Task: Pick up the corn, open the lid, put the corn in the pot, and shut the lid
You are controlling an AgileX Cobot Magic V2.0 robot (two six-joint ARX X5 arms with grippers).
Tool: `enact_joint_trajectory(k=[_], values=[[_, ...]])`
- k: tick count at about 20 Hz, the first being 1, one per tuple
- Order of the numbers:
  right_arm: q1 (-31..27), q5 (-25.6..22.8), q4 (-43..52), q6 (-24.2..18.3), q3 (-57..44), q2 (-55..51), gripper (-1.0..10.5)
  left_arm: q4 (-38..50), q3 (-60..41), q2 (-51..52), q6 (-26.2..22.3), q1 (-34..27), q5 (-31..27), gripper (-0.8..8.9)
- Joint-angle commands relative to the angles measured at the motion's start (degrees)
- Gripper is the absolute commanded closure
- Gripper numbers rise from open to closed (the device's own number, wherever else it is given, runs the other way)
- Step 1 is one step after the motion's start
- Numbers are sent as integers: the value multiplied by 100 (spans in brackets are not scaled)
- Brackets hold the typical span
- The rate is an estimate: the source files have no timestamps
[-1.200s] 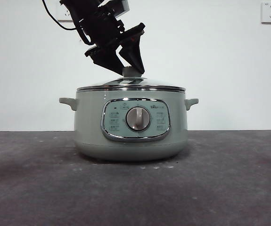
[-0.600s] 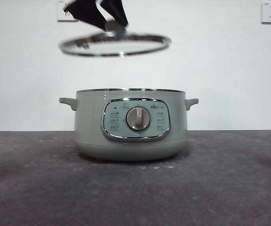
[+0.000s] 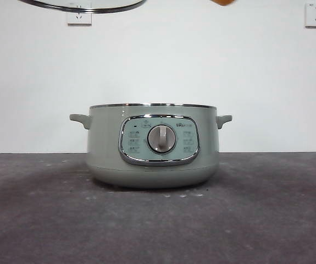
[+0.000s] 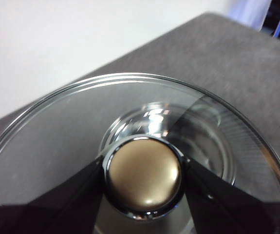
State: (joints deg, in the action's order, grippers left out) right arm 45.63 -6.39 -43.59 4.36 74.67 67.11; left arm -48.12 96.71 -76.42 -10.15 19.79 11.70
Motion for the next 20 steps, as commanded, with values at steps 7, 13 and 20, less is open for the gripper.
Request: enact_joint_trajectory(k=[7, 13, 20], values=[[-1290, 1600, -98, -498, 2218, 2555, 963, 26, -1558, 2135, -166, -678, 350, 820], [-1346, 1613, -975, -660, 4197, 4778, 963, -271, -2155, 3130, -55, -686, 326, 820], [-1351, 1438, -1526, -811, 4977, 6168, 963, -461, -2155, 3370, -50, -686, 328, 820]])
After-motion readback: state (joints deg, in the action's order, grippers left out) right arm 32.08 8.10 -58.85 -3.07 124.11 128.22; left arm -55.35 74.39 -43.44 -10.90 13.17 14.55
